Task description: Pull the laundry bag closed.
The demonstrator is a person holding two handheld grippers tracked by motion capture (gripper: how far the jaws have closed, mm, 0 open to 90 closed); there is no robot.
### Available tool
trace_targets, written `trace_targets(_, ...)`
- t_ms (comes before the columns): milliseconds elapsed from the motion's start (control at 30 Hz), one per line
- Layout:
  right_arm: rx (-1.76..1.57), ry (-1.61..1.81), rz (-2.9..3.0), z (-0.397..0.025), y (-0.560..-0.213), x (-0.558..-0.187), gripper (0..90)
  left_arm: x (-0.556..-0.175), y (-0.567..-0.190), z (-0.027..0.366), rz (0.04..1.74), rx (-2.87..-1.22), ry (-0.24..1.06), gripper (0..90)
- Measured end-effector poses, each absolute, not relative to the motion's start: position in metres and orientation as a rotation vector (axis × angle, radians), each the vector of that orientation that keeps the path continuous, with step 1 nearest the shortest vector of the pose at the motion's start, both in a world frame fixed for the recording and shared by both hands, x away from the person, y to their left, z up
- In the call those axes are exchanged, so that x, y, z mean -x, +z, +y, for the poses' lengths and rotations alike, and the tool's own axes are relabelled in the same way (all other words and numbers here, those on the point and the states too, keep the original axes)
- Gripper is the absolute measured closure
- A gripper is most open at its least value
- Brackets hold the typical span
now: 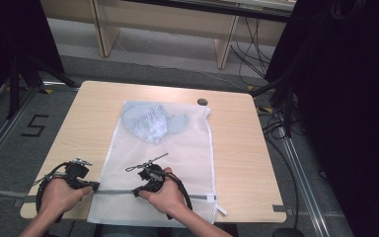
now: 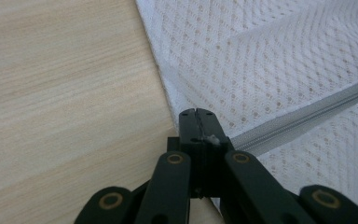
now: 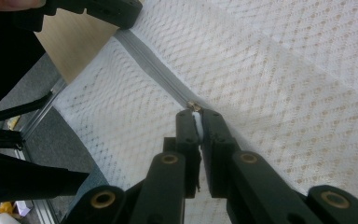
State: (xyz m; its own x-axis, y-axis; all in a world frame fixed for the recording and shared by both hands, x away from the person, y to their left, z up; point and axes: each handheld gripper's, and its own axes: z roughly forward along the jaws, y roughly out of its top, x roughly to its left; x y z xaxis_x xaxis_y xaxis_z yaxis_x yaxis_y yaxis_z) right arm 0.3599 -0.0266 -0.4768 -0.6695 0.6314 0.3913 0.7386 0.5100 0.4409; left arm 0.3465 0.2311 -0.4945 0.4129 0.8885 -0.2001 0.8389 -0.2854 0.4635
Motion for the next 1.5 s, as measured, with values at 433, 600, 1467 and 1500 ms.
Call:
trace_targets(433, 1.184, -0.886, -2.571, -0.034, -0.475, -0.360, 86.9, -0.346, -0.495, 0.231, 1.462, -2.169, 0.135, 89.9)
trace_targets(600, 1.195, -0.864, -2.575, -0.037, -0.473, -0.359, 86.9, -0.346, -0.495, 0.231, 1.464, -2.168, 0.134, 89.9)
trace_targets(1467, 1.221, -0.841, -2.565, -0.053, -0.475, -0.359, 86.9, -0.346, -0.495, 0.231, 1.459, -2.175, 0.134, 89.9)
trace_targets(1500, 1.226, -0.838, -2.566, -0.053, -0.475, -0.359, 86.9, -0.346, -0.495, 0.231, 1.462, -2.170, 0.134, 89.9)
